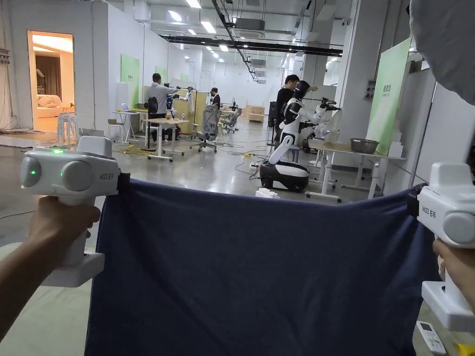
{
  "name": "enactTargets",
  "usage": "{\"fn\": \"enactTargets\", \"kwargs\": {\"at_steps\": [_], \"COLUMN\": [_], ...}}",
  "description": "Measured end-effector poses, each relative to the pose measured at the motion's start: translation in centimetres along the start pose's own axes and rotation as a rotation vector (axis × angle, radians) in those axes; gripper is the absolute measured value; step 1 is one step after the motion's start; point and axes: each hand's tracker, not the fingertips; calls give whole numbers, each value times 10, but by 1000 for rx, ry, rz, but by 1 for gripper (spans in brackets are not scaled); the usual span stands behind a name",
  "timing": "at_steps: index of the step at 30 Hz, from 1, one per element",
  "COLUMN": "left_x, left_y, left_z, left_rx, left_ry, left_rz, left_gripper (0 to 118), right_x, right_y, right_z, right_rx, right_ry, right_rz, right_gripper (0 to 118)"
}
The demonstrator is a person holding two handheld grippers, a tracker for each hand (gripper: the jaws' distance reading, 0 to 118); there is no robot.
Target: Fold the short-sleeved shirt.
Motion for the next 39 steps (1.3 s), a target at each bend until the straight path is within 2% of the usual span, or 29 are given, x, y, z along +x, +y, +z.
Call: {"fn": "enactTargets", "kwargs": {"at_steps": [4,13,17,20,21,24,32,37,39], "left_x": [-4,-15,-15,-9,-8,-4,-3,-10,-14], "left_y": [15,54,68,73,73,71,27,-21,-38], "left_z": [-23,-70,-85,-92,-94,-94,-90,-74,-62], "left_rx": [7,37,47,54,58,62,24,-20,-29], "left_ry": [15,42,50,62,60,60,49,29,21], "left_rz": [-9,38,43,18,13,-3,15,18,23], "left_gripper": [8,8,8,8,8,8,8,8,8], "right_x": [-13,-31,-33,-30,-34,-32,-38,-37,-39], "right_y": [18,45,53,46,48,47,11,-22,-34], "right_z": [-23,-84,-100,-84,-108,-108,-100,-56,-40], "right_rx": [9,55,81,84,83,84,81,31,21], "right_ry": [-8,-23,-34,-37,12,0,-2,16,24], "right_rz": [-16,25,33,44,63,46,63,49,67], "right_gripper": [1,1,1,1,1,1,1,1,1]}}
